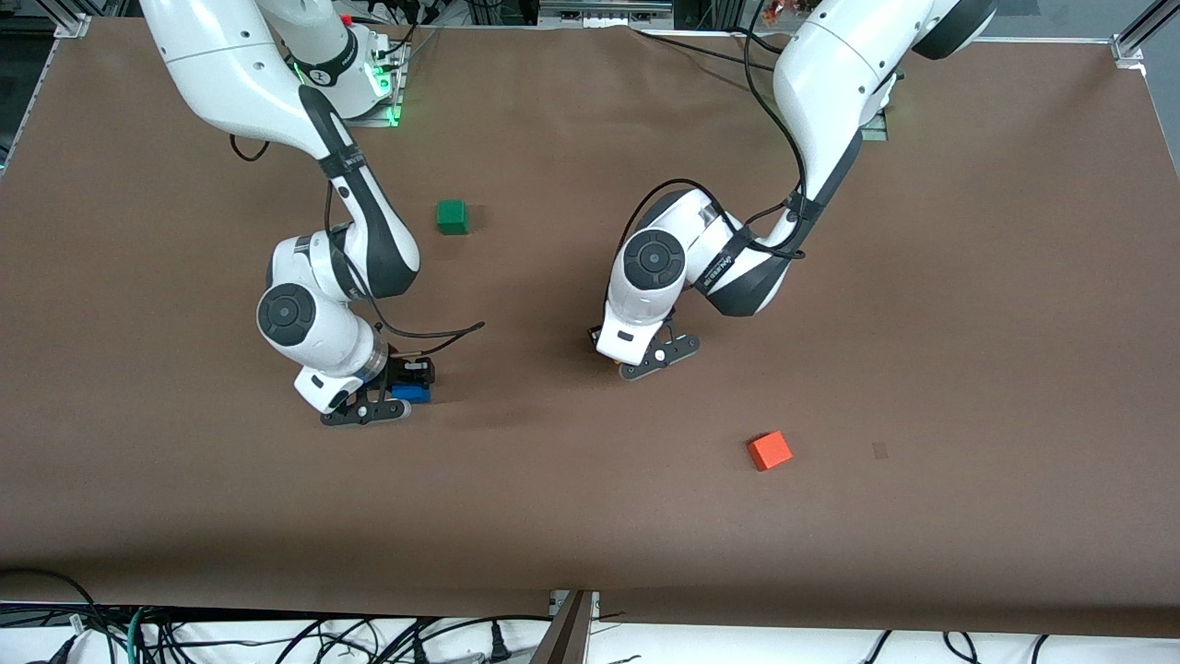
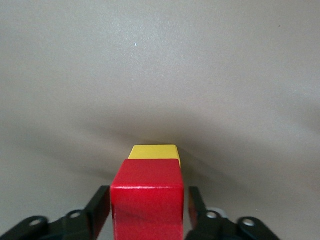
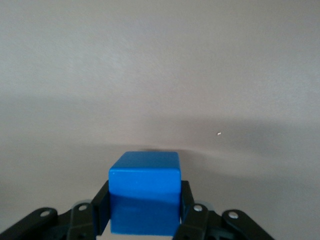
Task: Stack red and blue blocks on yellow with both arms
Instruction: 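Open the left gripper and withdraw while the right gripper lifts blue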
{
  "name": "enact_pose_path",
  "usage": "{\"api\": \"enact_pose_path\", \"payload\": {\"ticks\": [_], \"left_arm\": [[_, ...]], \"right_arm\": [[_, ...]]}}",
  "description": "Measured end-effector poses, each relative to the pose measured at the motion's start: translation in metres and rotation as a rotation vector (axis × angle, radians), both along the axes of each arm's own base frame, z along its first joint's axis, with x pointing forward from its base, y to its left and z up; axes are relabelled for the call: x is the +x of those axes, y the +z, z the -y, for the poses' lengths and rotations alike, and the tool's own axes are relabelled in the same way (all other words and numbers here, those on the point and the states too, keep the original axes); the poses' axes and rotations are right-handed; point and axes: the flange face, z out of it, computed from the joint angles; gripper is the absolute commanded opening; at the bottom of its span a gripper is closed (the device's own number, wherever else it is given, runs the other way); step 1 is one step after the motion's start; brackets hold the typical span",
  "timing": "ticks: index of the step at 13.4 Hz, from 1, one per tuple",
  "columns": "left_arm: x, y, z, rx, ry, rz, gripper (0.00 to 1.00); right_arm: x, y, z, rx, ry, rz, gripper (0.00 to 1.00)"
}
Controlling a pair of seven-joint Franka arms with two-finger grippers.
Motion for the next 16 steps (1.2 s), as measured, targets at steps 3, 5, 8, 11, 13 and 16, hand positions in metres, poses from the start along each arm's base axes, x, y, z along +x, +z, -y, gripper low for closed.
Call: {"api": "enact_pose_path", "payload": {"ticks": [3,5,8,11,13,16], "left_arm": [[0.0,0.001,0.001,-0.002,0.001,0.002,1.0],[0.004,0.008,0.002,-0.011,0.005,0.015,1.0],[0.031,0.047,-0.023,-0.018,0.046,0.058,1.0],[0.06,0.101,-0.085,0.02,0.0,0.05,1.0],[0.076,0.138,-0.141,0.045,-0.082,0.032,1.0],[0.094,0.193,-0.228,0.056,-0.171,0.036,1.0]], "right_arm": [[0.013,0.034,-0.007,0.005,0.006,-0.017,0.5],[0.018,0.05,-0.01,0.008,0.006,-0.023,0.5],[0.022,0.07,-0.018,0.008,-0.012,-0.041,0.5],[0.017,0.094,-0.05,0.012,-0.043,-0.047,0.5],[0.007,0.101,-0.083,0.017,-0.072,-0.045,0.51],[-0.025,0.111,-0.162,0.029,-0.105,-0.037,0.51]]}}
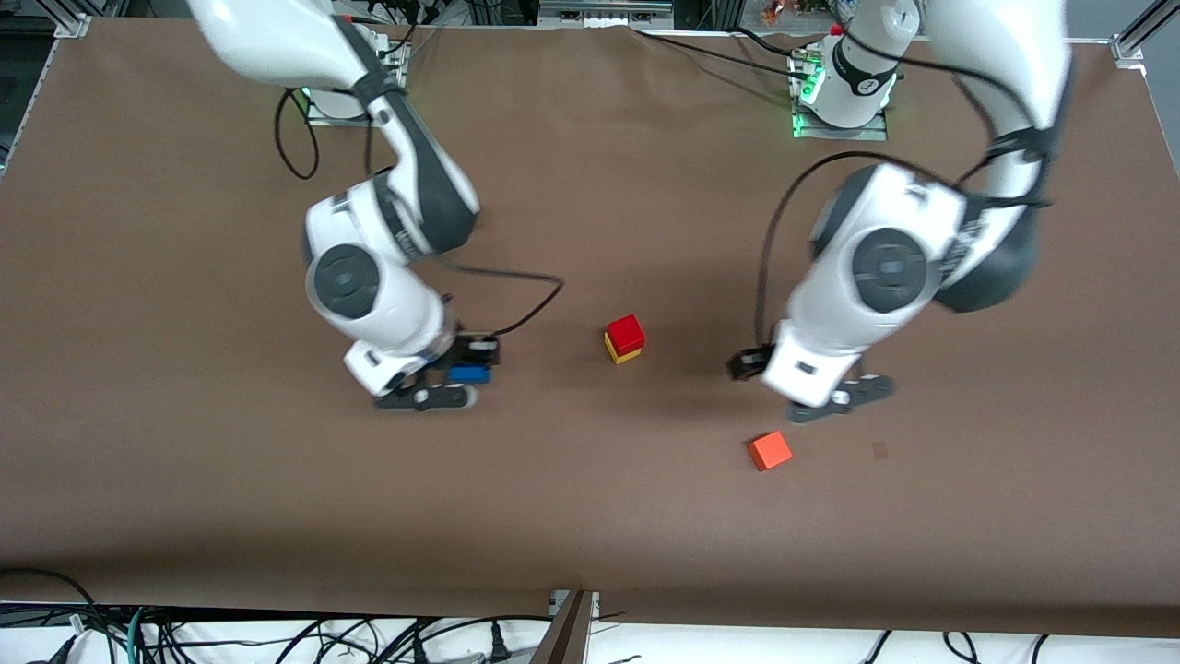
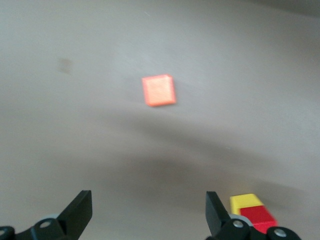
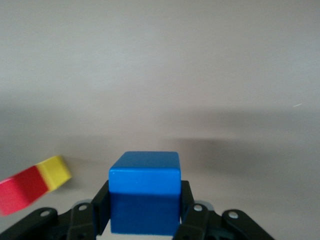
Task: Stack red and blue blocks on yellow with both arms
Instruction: 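Open the left gripper and withdraw while the right gripper lifts blue, then carry the blue cube over the red cube with the right gripper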
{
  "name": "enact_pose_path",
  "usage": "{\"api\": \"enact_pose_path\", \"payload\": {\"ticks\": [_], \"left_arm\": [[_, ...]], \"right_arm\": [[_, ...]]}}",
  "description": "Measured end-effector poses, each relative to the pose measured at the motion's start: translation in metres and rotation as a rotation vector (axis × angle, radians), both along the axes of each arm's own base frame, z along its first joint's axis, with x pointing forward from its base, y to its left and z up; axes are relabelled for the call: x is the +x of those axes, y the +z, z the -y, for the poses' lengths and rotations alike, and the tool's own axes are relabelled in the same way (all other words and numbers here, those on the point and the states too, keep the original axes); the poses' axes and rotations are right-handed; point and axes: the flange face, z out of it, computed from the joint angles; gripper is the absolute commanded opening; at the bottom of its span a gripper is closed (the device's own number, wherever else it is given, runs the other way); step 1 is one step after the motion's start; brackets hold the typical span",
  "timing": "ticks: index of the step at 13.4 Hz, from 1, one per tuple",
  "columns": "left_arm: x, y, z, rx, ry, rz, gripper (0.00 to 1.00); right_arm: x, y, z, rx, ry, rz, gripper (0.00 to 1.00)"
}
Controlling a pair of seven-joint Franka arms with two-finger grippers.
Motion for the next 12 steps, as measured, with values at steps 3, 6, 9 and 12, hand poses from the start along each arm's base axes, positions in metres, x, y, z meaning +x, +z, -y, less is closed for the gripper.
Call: {"api": "enact_pose_path", "payload": {"ticks": [3,6,9,12], "left_arm": [[-0.011,0.061,-0.057,0.02,-0.106,-0.011,1.0],[-0.037,0.131,-0.095,0.033,-0.137,0.007,1.0],[-0.053,0.167,-0.144,0.035,-0.164,-0.005,1.0],[-0.057,0.174,-0.158,0.025,-0.159,-0.029,1.0]], "right_arm": [[-0.048,0.006,-0.092,0.014,0.015,0.016,0.51],[-0.083,0.017,-0.145,0.039,0.027,0.048,0.51],[-0.108,0.011,-0.175,-0.008,0.089,0.104,0.51],[-0.125,-0.019,-0.2,-0.041,0.128,0.162,0.51]]}}
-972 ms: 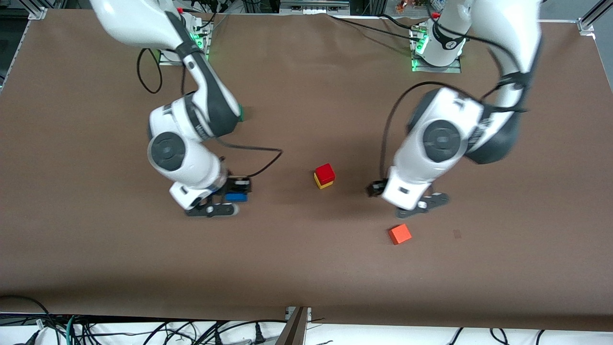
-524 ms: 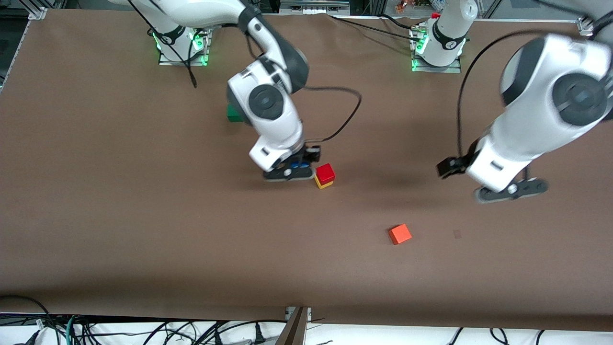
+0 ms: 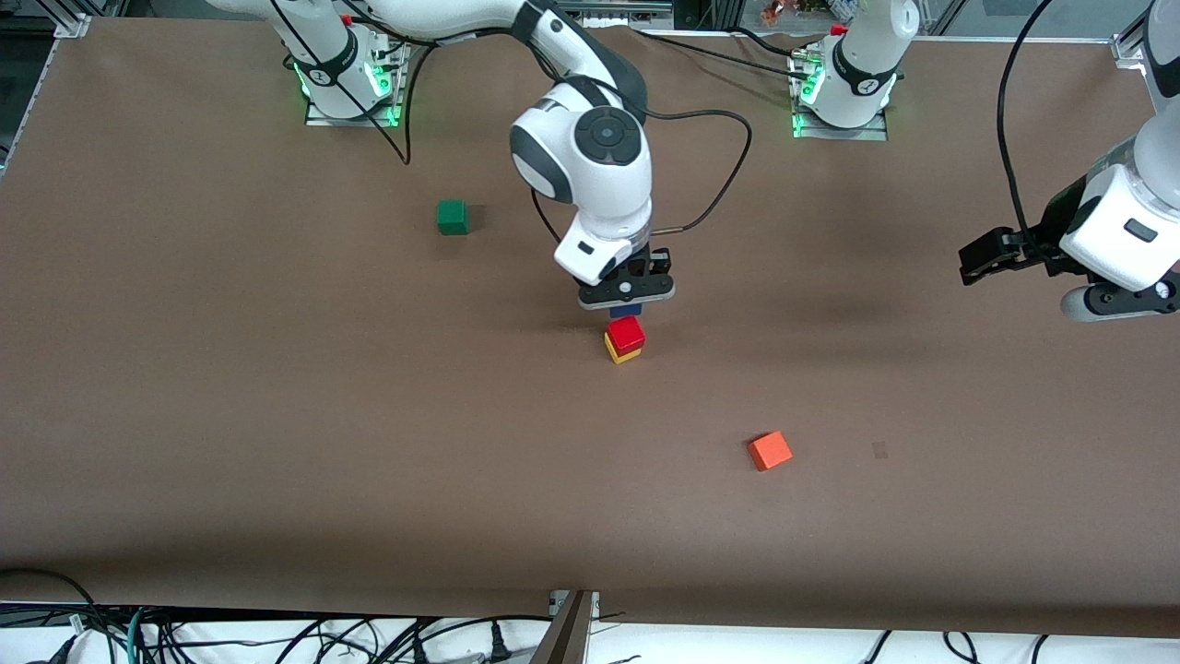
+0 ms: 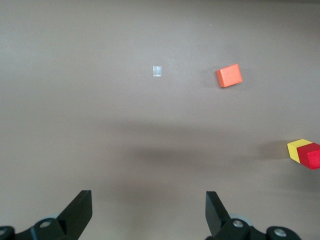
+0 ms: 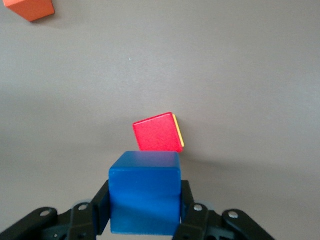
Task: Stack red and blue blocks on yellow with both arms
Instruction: 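Carry the blue cube over the red cube with the right gripper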
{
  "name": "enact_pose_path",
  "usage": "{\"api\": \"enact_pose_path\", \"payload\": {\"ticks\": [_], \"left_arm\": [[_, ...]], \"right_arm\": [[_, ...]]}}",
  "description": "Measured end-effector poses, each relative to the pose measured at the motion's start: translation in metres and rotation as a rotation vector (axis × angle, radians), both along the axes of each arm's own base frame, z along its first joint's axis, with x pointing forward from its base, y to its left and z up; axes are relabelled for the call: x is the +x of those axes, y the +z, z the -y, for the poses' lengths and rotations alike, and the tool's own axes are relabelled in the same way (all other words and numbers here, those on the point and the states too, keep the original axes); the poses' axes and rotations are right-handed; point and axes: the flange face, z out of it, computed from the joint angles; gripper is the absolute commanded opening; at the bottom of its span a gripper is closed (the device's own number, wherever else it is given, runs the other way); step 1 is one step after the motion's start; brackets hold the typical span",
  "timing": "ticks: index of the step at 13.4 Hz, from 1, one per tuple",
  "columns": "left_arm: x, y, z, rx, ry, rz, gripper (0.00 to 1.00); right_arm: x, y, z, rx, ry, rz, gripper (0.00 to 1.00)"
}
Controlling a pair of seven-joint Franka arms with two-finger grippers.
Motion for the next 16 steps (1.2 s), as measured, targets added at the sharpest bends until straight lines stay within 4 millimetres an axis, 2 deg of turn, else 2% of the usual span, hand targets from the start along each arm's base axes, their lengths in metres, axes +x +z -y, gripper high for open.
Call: {"api": "enact_pose_path", "payload": {"ticks": [4,6,11,16], "left_arm": [[0.001,-0.013,0.001,0.001,-0.005,-0.047,1.0],[0.0,-0.017,0.002,0.002,-0.008,-0.072,1.0],[-0.004,-0.017,0.005,-0.017,-0.009,-0.083,1.0],[-0.019,-0.017,-0.016,-0.068,0.011,-0.087,1.0]], "right_arm": [[0.013,-0.01,-0.004,0.063,-0.003,0.072,0.51],[0.016,-0.023,-0.006,0.078,0.0,0.091,0.51],[0.018,-0.03,-0.004,0.035,0.029,0.124,0.52],[0.018,-0.03,-0.001,0.002,0.047,0.105,0.52]]}}
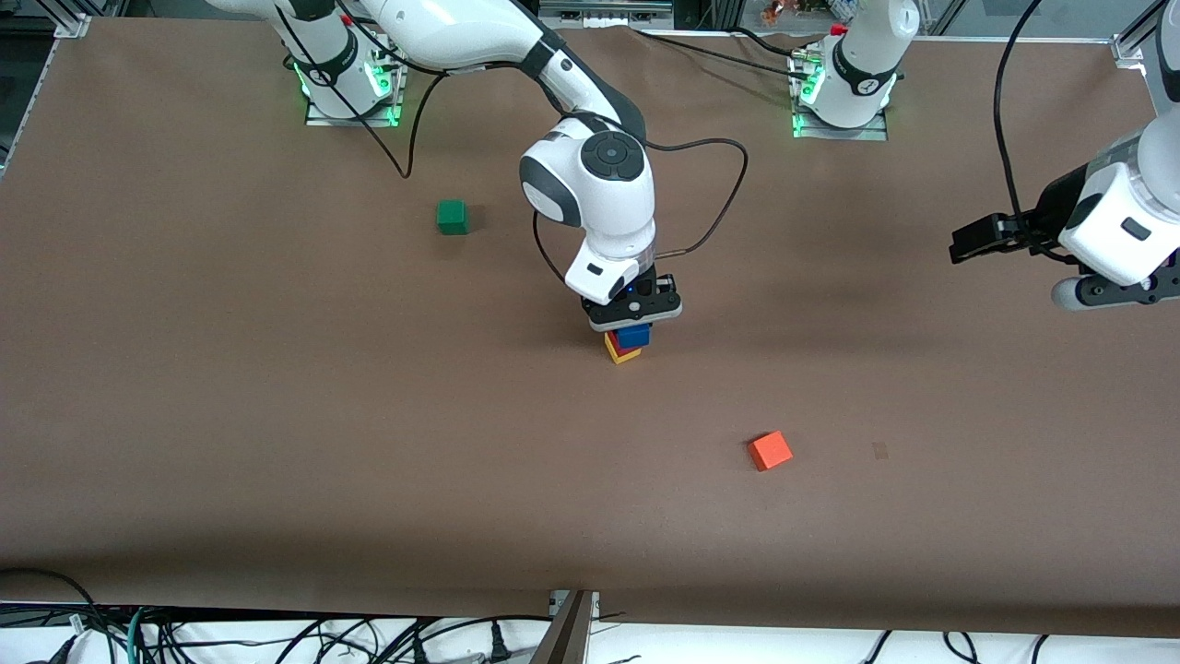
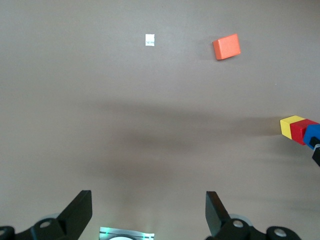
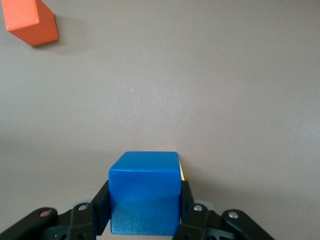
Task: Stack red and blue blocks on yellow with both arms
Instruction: 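Carry the blue cube over the red cube with the right gripper, then lower the blue cube onto the red cube and open the right gripper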
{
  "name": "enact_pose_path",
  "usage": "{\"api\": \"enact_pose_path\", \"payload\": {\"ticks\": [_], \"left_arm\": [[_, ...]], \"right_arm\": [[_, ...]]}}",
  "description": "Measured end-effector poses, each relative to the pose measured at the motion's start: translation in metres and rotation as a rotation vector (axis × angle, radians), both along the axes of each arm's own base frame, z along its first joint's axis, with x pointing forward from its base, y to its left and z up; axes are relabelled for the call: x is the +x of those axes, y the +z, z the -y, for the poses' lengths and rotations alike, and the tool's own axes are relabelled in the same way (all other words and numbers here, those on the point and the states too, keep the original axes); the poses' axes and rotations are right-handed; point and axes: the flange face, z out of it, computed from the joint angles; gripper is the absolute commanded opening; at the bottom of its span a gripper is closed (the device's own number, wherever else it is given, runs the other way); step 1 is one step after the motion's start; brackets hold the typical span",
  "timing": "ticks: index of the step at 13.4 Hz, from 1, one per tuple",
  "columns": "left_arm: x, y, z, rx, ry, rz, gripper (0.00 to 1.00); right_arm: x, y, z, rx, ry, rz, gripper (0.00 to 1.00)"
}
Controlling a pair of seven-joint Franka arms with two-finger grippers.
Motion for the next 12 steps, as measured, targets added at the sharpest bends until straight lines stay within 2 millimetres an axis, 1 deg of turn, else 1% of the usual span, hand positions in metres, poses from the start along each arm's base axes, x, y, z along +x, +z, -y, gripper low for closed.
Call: {"api": "enact_pose_path", "payload": {"ticks": [2,4,5,12], "left_arm": [[-0.005,-0.002,0.0,0.002,-0.015,0.004,1.0],[-0.008,-0.005,0.004,0.004,-0.022,-0.001,1.0],[-0.009,-0.006,0.004,0.004,-0.022,-0.004,1.0],[-0.008,-0.009,0.0,0.005,-0.016,-0.006,1.0]], "right_arm": [[-0.001,-0.002,0.003,-0.037,0.021,-0.024,0.52],[-0.002,0.001,0.004,-0.055,0.038,-0.033,0.53],[-0.001,0.002,0.004,-0.057,0.047,-0.033,0.55],[0.004,0.011,0.004,-0.062,0.122,-0.015,0.55]]}}
